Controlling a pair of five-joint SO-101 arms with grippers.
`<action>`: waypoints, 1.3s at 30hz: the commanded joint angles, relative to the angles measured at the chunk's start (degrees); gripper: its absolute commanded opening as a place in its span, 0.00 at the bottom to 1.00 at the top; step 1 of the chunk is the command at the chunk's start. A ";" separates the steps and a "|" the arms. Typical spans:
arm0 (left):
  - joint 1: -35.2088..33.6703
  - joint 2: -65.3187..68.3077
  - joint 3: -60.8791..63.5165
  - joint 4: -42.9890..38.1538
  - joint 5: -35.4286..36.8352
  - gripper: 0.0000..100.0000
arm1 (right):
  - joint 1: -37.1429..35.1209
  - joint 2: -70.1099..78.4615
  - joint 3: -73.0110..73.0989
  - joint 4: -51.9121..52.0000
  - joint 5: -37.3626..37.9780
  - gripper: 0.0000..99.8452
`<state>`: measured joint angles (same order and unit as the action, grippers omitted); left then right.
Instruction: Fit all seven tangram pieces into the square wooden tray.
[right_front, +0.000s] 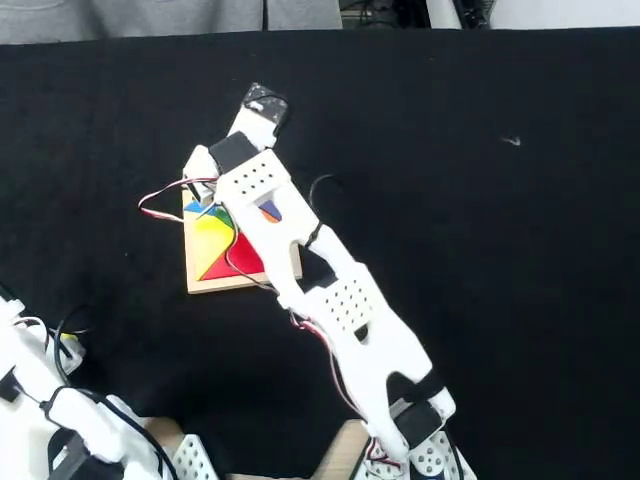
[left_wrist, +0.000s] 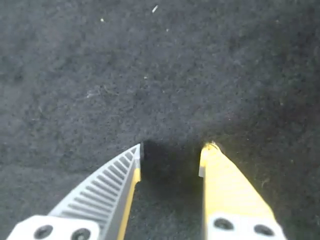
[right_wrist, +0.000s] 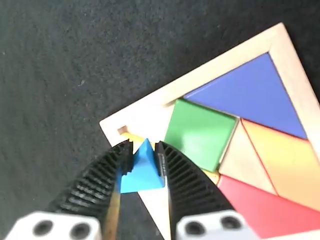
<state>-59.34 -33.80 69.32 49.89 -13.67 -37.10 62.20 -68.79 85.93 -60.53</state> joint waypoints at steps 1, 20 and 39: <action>-0.48 -1.32 -0.22 -0.88 -0.18 0.19 | -0.62 1.01 -5.58 0.18 -0.53 0.02; -0.40 -1.32 -0.22 -0.97 -0.09 0.19 | -3.25 2.95 -24.57 11.78 4.31 0.02; -0.40 -1.32 -0.22 -0.97 -0.09 0.19 | -2.90 2.95 -8.40 3.87 11.34 0.01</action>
<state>-59.34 -33.80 69.32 49.54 -13.67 -41.41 68.79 -77.14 91.03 -49.80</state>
